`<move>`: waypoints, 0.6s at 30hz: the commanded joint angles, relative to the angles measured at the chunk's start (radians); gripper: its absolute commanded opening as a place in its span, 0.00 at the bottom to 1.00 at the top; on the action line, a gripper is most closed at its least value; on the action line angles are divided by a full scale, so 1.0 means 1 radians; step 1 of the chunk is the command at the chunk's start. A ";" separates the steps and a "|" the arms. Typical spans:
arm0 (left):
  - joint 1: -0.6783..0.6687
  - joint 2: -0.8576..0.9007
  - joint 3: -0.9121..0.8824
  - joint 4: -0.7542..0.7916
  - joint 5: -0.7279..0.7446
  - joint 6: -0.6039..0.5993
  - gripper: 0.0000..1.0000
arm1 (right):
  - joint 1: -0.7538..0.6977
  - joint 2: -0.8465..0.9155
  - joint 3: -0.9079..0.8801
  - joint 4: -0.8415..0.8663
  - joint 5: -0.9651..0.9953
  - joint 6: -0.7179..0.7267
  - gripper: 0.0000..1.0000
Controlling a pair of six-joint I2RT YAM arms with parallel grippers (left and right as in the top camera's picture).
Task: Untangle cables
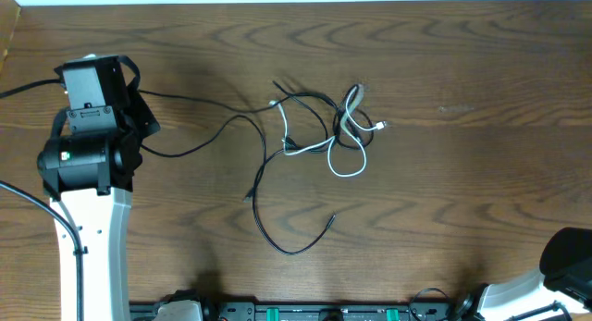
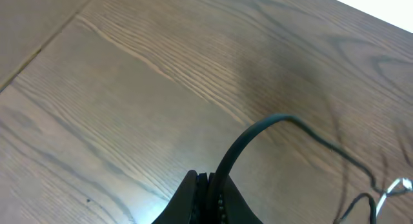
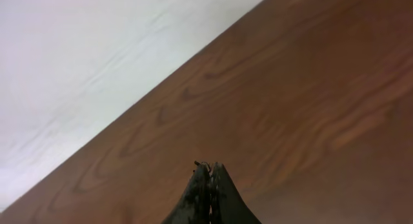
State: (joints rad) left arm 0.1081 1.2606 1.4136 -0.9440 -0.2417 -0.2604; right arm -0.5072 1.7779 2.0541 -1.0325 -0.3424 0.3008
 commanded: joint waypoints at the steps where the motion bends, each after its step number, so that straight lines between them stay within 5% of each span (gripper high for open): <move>1: 0.004 0.009 0.003 -0.004 0.092 0.030 0.07 | 0.039 0.016 0.012 -0.004 -0.198 -0.100 0.01; 4: 0.004 0.010 0.003 -0.002 0.168 0.047 0.08 | 0.104 0.024 0.012 -0.016 -0.237 -0.159 0.04; 10: 0.005 0.011 0.003 -0.005 0.204 0.050 0.07 | 0.302 0.027 0.012 -0.074 -0.237 -0.293 0.38; 18: 0.005 0.055 0.003 -0.017 0.123 0.005 0.07 | 0.568 0.058 0.011 -0.263 -0.236 -0.517 0.61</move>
State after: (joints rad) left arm 0.1089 1.2881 1.4136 -0.9485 -0.0742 -0.2340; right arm 0.0067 1.8080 2.0544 -1.2720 -0.5606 -0.0963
